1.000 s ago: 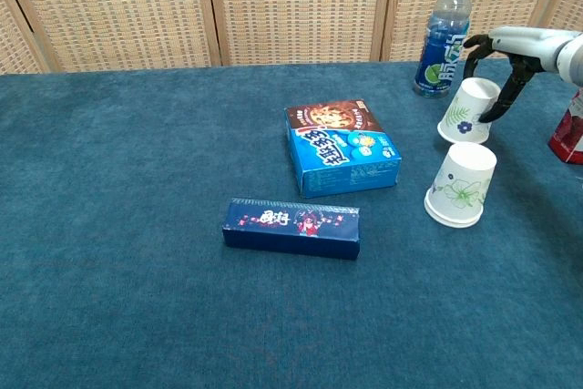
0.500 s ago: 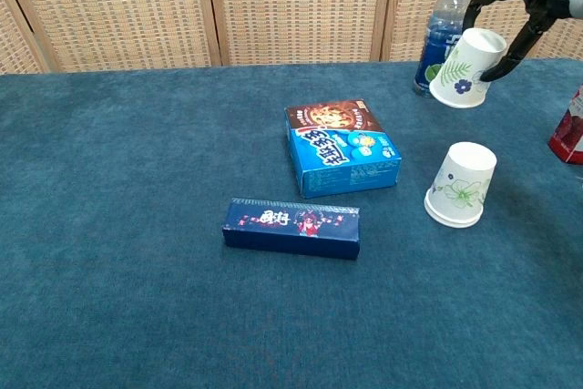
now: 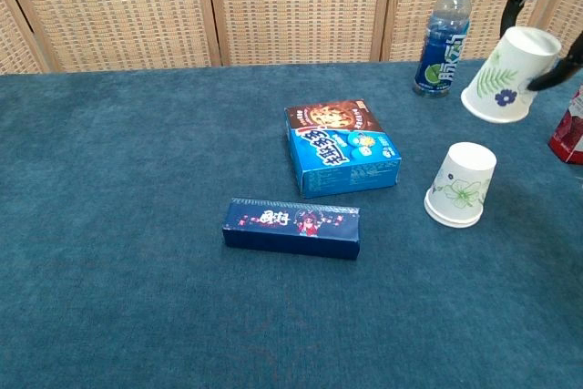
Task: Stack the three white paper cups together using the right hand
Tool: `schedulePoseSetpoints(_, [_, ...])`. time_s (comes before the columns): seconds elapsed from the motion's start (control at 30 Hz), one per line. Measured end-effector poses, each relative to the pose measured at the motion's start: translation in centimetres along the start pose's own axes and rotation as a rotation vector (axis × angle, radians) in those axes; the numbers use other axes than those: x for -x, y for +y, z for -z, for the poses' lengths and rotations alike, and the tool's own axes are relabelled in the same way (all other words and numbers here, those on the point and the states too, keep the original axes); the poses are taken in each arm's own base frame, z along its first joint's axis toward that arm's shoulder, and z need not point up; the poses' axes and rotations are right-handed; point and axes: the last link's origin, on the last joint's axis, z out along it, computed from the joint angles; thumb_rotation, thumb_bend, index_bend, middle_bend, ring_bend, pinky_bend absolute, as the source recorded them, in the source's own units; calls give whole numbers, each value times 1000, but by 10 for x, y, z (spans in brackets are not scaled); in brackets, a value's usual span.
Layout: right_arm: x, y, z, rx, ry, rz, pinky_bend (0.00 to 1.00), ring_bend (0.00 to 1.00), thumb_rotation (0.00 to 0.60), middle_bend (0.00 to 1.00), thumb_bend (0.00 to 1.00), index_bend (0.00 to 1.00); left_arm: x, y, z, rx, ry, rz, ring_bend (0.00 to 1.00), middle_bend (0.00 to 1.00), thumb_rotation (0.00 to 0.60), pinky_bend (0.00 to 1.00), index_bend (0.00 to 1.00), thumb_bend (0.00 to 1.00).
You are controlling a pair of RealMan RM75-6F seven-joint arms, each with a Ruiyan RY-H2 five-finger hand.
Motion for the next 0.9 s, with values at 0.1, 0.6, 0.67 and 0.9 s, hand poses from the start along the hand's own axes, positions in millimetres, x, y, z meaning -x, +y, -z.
schedulePoseSetpoints(0.1, [10, -1, 11, 2, -10, 15, 0, 0, 600, 0, 164, 492, -2, 1, 2, 8, 8, 7, 0, 0, 600, 0, 0, 79])
schedulePoseSetpoints(0.6, [28, -21, 16, -35, -24, -6, 0, 0, 600, 0, 164, 492, -2, 1, 3, 14, 1, 7, 0, 0, 600, 0, 0, 79])
schedulePoseSetpoints(0.67, [29, -23, 16, -39, -27, -6, 0, 0, 600, 0, 164, 492, -2, 2, 3, 14, 1, 7, 0, 0, 600, 0, 0, 79])
schedulePoseSetpoints(0.9, [37, -22, 10, -24, -41, -9, 0, 0, 600, 0, 163, 490, -1, 3, 4, 23, -1, 7, 0, 0, 600, 0, 0, 79])
